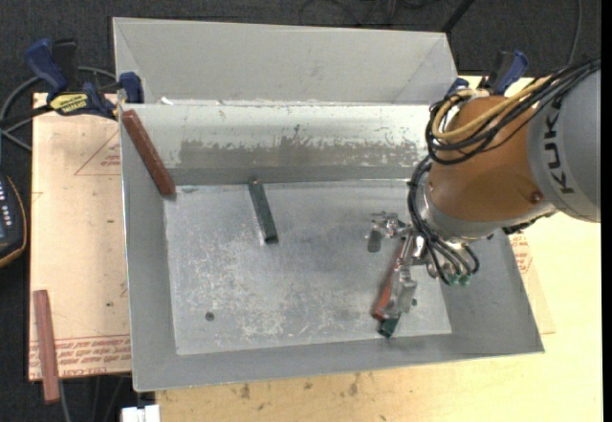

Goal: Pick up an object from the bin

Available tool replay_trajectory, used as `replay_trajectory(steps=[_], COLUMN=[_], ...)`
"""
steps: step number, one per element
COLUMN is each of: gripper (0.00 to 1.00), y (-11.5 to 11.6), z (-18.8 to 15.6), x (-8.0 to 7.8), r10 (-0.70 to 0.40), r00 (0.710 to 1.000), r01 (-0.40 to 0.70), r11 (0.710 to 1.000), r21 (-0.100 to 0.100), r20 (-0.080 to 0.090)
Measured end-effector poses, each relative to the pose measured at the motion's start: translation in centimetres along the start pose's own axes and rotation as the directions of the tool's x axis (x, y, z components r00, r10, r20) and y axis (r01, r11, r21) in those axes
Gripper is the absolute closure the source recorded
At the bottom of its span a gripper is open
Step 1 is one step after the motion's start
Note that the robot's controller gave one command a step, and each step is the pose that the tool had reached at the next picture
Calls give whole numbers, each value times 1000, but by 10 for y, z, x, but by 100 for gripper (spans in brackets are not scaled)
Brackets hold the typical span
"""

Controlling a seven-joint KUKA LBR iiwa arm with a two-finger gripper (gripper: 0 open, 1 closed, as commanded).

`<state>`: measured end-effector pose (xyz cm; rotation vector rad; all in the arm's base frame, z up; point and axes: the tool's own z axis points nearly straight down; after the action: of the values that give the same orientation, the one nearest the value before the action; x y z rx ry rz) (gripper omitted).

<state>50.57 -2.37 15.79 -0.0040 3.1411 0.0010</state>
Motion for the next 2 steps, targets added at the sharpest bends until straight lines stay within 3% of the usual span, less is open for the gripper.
replay_trajectory(steps=[1,2], gripper=[0,0], y=[-41,-53], z=[60,86], x=[26,13], r10=[-341,-388], r00=[940,922], r01=[341,388], r11=[940,922], r21=[2,5], r20=[5,13])
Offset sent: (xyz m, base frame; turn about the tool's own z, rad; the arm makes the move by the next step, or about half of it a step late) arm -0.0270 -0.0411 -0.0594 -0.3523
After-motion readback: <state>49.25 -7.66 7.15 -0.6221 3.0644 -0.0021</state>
